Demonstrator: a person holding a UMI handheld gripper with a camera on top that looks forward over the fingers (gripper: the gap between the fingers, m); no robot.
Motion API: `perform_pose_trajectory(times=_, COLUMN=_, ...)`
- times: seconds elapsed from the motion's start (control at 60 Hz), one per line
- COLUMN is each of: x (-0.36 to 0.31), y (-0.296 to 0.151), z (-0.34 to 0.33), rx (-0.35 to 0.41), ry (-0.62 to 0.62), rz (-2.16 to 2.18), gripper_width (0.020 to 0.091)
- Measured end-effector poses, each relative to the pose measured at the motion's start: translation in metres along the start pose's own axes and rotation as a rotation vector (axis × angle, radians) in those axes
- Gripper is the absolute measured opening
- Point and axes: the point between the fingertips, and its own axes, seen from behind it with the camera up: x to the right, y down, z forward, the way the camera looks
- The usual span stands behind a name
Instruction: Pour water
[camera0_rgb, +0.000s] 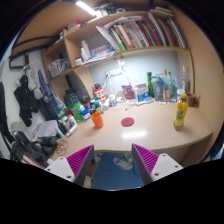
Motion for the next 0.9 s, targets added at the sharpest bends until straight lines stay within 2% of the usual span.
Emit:
perform_pose_trajectory(times=0.083, x=-0.004, y=0.003, z=0.004, rx=0.012, ry=0.024, rz=0.007, gripper_width=0.0826)
perform_pose_trajectory(times=0.25, x=-0.011, y=-0.011, z=0.006, rx=0.125, ry=0.068, rz=-0.090, gripper_width=0.0820)
perform_pose_trajectory(times=0.383, x=0.020, y=-0.009, z=0.007, rx=0.134, ry=0.136, rz=-0.084, gripper_width=0.0816)
perform_pose_trajectory(times=0.5, x=0.079, y=-0.020, z=0.010, rx=0.175, ry=0.231, rz=-0.098, gripper_width=0.0815)
perform_pose_trajectory(times=0.717, x=0.237, y=-0.044, z=0.045, rx=0.263, ry=0.425, rz=-0.013, gripper_width=0.0818)
perform_pose_trajectory(times=0.9, x=0.335, y=-0.063, z=0.113, rx=0.296, ry=0.480, rz=-0.026, gripper_width=0.0816)
